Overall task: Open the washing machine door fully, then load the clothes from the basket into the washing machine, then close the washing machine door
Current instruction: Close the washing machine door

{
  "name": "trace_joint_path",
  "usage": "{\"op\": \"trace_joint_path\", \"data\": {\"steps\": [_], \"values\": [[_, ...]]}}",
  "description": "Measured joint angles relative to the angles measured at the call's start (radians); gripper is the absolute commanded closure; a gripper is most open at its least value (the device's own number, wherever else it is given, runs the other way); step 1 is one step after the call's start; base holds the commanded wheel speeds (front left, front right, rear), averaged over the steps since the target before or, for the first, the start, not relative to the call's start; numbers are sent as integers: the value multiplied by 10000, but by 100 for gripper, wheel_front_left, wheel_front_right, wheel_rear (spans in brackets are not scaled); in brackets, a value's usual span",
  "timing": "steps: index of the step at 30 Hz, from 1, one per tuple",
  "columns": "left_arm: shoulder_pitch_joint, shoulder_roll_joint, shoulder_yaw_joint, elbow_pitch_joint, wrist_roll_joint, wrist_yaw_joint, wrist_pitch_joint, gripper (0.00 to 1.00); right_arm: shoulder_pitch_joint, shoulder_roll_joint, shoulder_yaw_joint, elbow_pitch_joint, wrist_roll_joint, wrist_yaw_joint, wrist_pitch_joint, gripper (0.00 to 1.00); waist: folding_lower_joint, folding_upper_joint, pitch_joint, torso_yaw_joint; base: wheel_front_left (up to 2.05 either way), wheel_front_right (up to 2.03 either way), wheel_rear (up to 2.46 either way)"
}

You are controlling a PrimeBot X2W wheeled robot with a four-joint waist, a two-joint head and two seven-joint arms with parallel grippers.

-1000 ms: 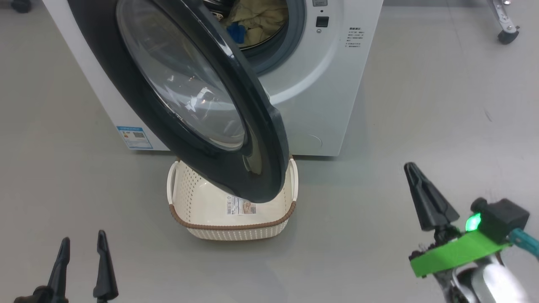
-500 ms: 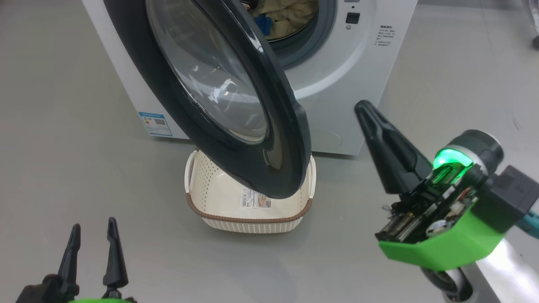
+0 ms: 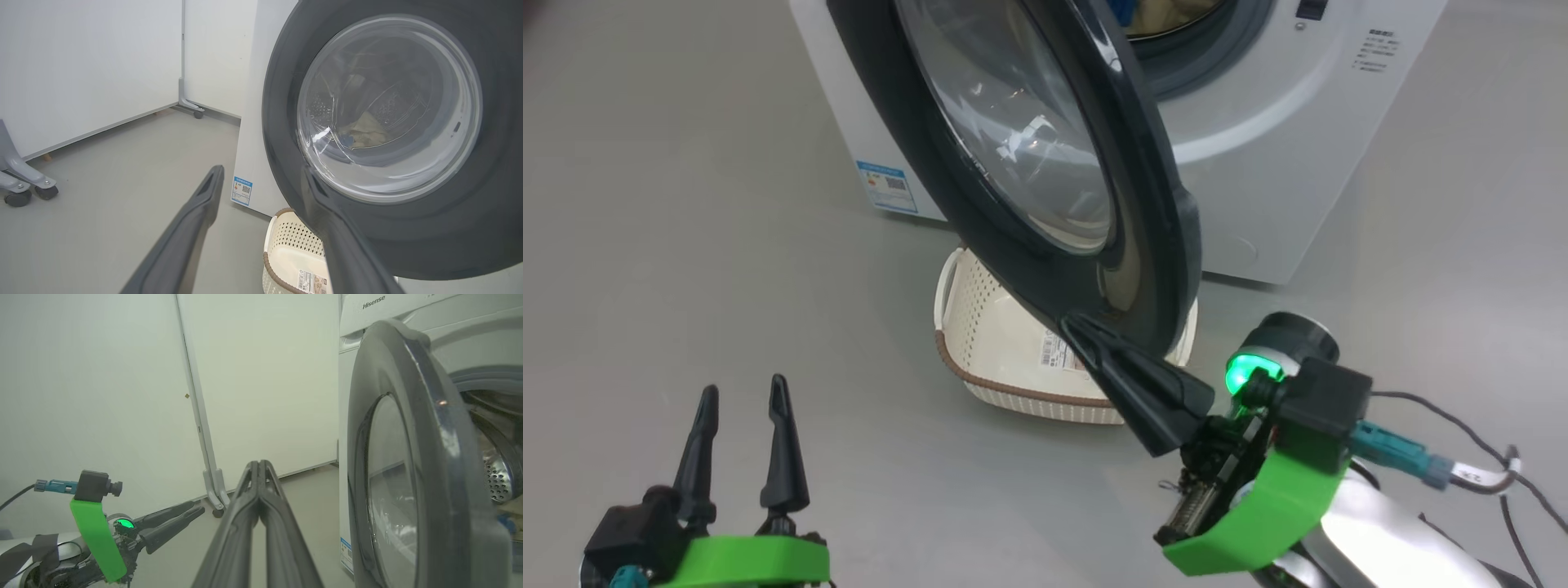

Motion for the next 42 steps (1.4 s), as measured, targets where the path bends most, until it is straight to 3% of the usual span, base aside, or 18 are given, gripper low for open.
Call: {"op": "trace_joint_path", "data": {"steps": [8,15,42], "values": [[-132,-128,-207,52,-117,-31,0,0,6,-117,660,1331,305,0,13,100,1,0,585,486,0,0,0],[-350,-192,-257,44,-190,-31,2,0,71,-274,579,2119,407,0,-249,100,1,0,1033,662,0,0,0],[-1168,-257,-731,-61,-456,-69,0,0,-959,-349,-1871,3963,150,8,-694,100,0,0,2262,635,0,0,0]]}}
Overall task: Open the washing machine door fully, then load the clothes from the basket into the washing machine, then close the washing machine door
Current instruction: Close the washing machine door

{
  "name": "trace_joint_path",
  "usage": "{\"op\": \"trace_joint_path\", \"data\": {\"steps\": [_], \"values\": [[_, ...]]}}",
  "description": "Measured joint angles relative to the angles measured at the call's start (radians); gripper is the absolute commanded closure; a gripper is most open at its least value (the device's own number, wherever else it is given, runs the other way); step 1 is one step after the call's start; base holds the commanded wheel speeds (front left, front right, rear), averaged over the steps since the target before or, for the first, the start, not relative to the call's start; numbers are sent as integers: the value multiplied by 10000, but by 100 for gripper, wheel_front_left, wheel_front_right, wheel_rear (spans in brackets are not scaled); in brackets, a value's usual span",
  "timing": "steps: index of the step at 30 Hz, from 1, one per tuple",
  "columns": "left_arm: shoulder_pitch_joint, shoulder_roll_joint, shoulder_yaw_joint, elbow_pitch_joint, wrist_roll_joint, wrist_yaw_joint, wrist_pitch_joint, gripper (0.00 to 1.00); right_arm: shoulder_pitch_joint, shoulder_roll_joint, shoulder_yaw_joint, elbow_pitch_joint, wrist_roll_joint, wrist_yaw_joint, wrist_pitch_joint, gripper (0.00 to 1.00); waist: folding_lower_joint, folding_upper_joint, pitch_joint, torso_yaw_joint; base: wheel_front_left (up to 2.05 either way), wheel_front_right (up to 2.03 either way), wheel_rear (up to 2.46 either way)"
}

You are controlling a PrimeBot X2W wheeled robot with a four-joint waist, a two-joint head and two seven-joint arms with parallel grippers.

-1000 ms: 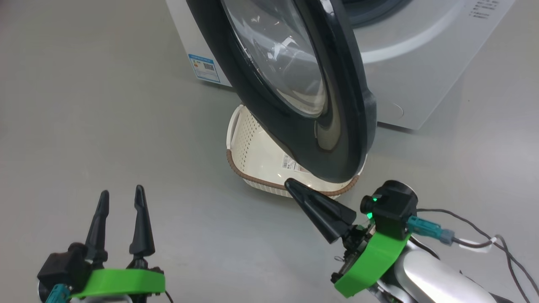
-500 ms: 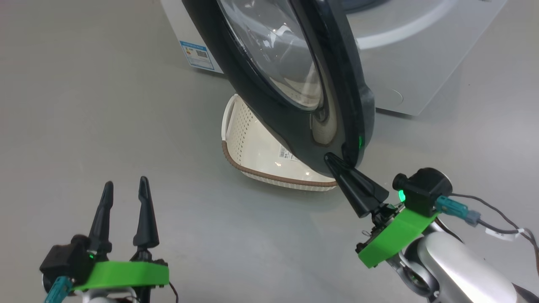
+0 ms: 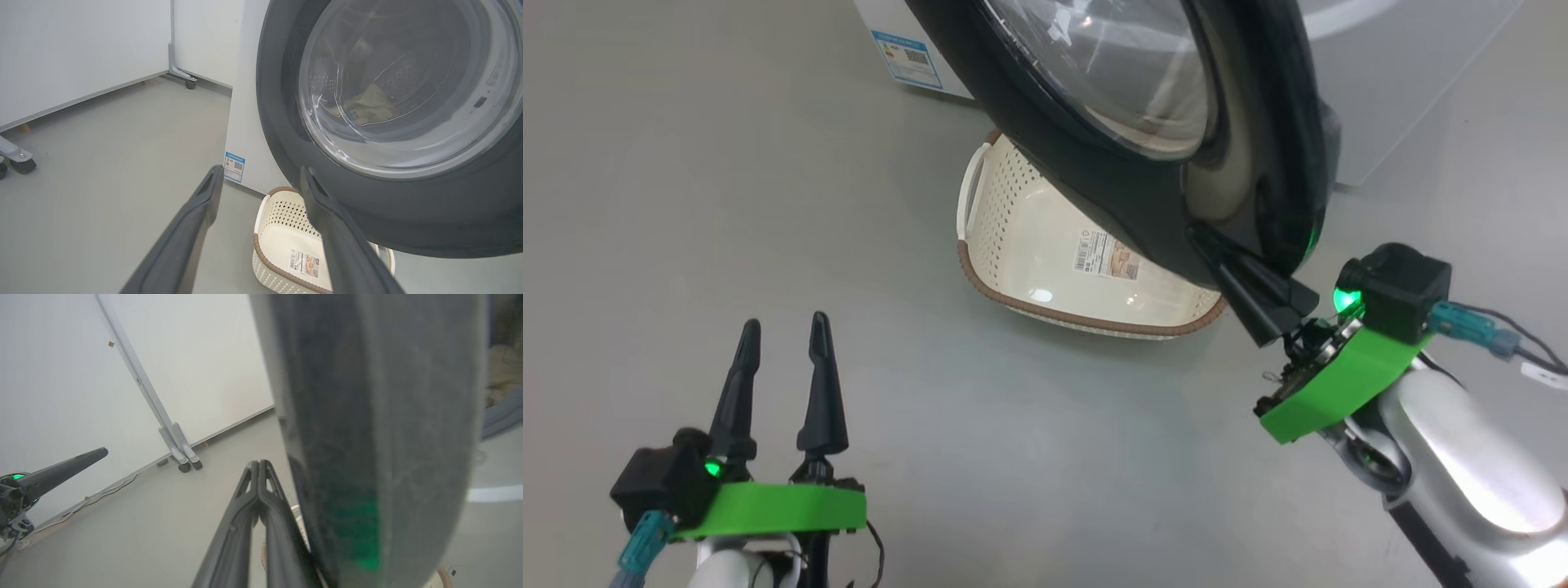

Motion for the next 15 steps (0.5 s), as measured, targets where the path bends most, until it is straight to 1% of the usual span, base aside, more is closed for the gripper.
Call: {"op": "trace_joint_path", "data": {"steps": [15], "values": [[-604,0,-566,-69,-109,0,0,0,-1404,-6,-1264,667,-209,0,-46,100,1,0,731,-33,0,0,0]]}}
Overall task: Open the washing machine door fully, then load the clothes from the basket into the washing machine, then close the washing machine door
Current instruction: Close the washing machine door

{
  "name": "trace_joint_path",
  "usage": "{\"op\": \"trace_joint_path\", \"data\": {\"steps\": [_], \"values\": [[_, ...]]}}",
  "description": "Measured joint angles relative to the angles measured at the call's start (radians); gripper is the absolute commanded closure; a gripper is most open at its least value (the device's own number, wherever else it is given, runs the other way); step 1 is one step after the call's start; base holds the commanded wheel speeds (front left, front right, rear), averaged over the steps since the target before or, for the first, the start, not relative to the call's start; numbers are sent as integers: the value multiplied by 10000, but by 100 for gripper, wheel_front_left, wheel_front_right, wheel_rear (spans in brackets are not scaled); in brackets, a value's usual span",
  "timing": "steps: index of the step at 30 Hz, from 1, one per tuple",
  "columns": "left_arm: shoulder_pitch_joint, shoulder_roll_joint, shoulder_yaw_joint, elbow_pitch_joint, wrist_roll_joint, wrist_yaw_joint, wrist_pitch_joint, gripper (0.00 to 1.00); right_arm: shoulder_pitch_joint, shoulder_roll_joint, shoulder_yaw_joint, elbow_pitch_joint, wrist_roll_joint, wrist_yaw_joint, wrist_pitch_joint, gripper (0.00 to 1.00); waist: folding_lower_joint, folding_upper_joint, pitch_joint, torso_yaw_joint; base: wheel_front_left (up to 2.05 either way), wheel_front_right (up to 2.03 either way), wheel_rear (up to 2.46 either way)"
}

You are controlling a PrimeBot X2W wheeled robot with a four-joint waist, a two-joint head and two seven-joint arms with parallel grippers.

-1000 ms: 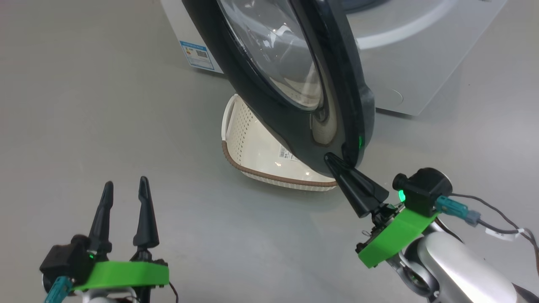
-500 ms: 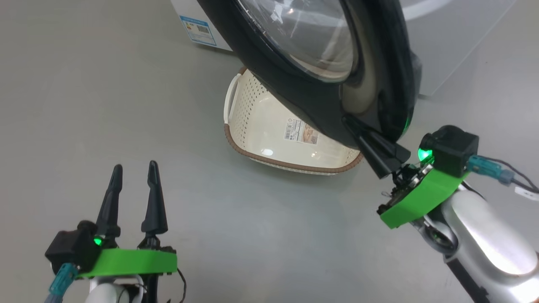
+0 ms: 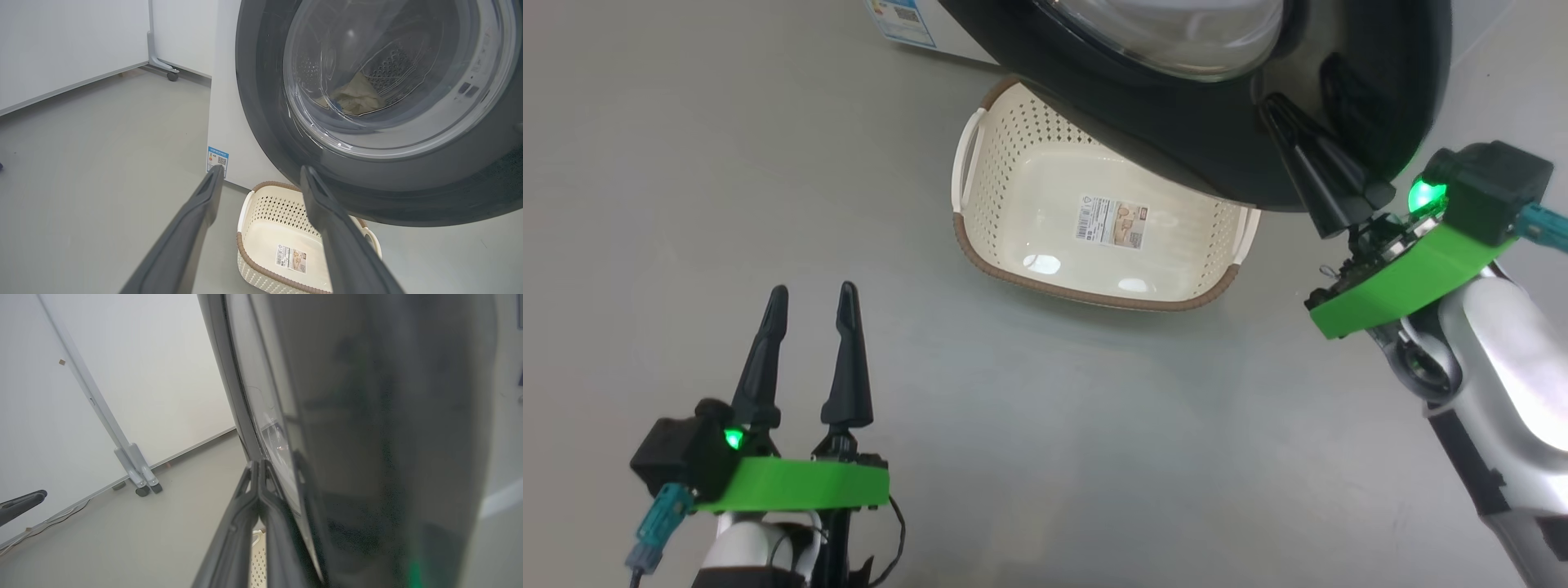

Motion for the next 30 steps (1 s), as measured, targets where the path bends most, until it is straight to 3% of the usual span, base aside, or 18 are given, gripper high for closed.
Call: {"op": "trace_joint_path", "data": {"steps": [30], "values": [[-1187,-79,-846,-393,-54,0,0,0,-3984,-700,-1239,2468,-205,2,-29,100,0,0,1729,270,0,0,0]]}}
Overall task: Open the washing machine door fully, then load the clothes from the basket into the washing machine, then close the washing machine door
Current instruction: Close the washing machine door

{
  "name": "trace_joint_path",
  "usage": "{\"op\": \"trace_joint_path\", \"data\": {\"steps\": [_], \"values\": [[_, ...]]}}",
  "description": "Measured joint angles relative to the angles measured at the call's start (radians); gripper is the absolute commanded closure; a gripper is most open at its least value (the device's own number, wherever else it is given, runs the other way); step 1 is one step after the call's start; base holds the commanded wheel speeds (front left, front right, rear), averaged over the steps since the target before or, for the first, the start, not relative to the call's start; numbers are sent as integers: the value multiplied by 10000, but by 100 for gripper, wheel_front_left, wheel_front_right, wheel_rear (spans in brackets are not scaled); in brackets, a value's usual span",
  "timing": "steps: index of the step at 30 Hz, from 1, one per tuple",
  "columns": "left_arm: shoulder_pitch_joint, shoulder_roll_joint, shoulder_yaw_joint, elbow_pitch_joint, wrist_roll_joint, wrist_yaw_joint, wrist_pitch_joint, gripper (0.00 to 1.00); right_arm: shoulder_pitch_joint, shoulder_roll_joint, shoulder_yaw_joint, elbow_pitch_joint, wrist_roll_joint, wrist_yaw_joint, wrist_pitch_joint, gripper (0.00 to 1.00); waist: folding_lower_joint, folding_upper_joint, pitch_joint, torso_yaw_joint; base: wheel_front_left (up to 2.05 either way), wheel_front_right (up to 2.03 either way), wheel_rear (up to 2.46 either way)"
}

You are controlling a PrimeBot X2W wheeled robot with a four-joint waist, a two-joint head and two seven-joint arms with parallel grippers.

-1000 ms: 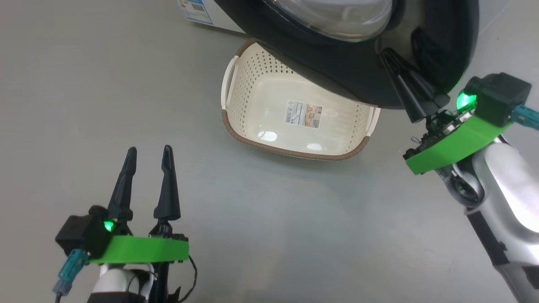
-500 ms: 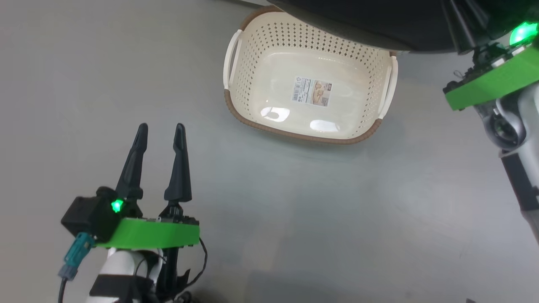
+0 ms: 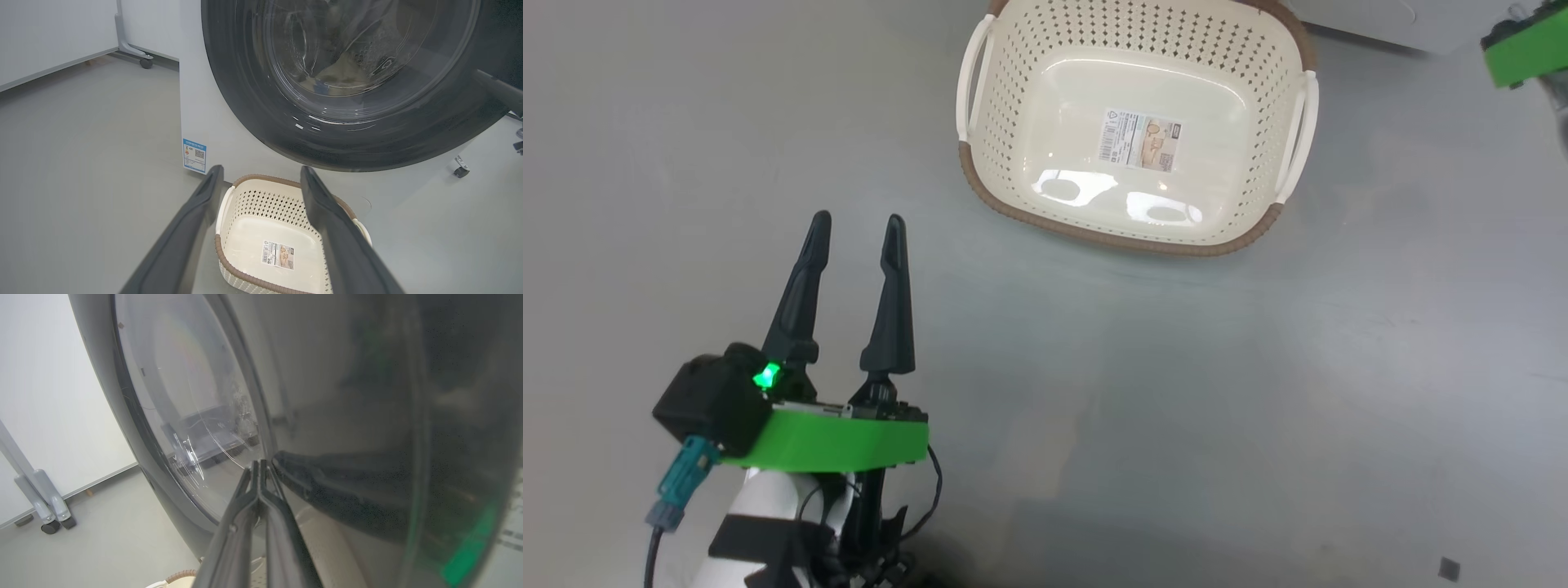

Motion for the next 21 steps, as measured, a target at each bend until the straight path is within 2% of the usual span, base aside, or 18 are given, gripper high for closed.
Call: {"op": "trace_joint_path", "data": {"steps": [11,21], "values": [[-239,-21,-176,-90,-2,0,0,0,-1346,-146,-35,974,-50,21,0,100,-1,0,368,143,0,0,0],[-241,-29,-150,-86,-2,0,0,0,-1340,-121,63,1183,-50,50,0,100,-1,1,215,60,0,0,0]]}}
